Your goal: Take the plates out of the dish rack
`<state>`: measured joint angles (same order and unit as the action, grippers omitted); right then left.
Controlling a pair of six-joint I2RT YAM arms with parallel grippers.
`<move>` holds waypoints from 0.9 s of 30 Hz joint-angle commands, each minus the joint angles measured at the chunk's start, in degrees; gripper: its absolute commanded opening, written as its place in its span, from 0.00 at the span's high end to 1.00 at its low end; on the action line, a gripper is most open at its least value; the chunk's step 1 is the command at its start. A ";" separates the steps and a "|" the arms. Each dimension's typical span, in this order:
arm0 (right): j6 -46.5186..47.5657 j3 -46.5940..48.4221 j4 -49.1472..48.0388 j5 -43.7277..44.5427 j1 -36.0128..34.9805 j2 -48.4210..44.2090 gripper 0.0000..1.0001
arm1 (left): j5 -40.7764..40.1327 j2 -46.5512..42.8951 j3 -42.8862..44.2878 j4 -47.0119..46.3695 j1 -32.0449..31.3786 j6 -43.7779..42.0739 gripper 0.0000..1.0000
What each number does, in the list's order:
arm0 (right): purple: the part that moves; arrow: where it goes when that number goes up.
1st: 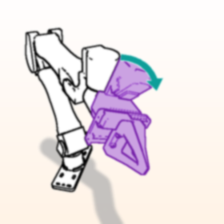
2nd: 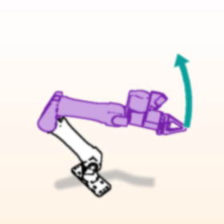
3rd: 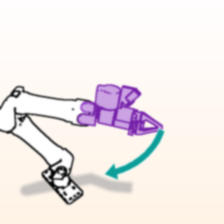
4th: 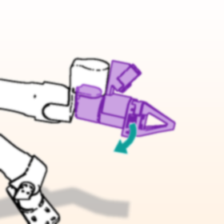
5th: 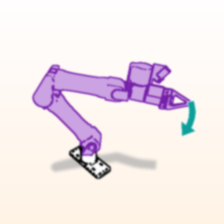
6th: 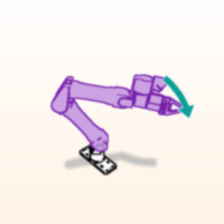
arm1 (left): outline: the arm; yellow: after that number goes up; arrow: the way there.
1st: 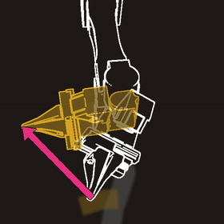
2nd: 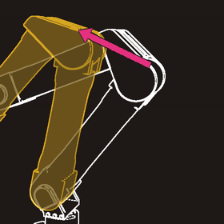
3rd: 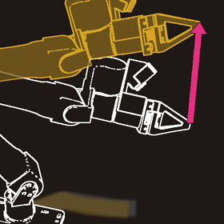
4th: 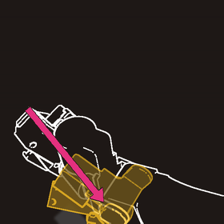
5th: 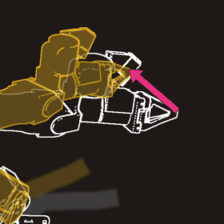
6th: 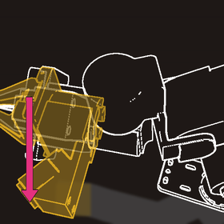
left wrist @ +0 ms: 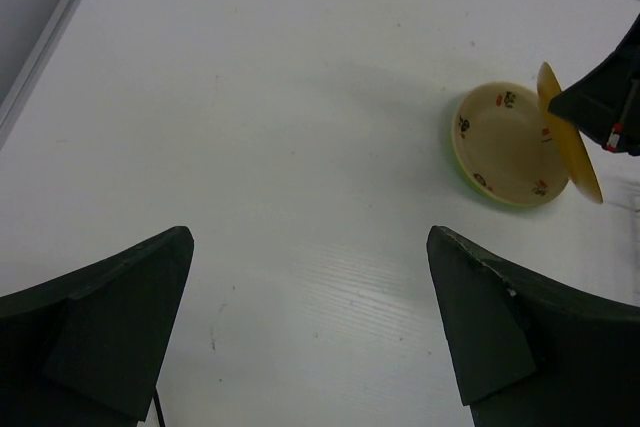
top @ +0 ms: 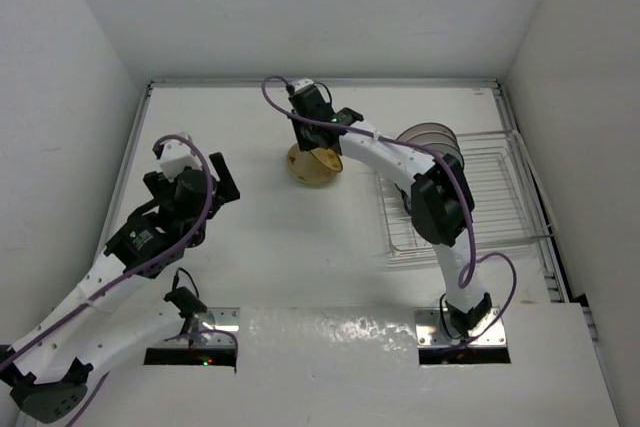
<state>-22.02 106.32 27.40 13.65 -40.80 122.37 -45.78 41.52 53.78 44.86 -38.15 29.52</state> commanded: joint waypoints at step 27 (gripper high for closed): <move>-4.44 0.84 -0.96 2.31 -0.51 -11.93 0.01 | 10.95 2.59 -1.84 -7.24 0.36 -3.76 0.00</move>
<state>-27.09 108.44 24.62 10.98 -41.04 123.33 -40.88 41.65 51.96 41.78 -38.15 27.51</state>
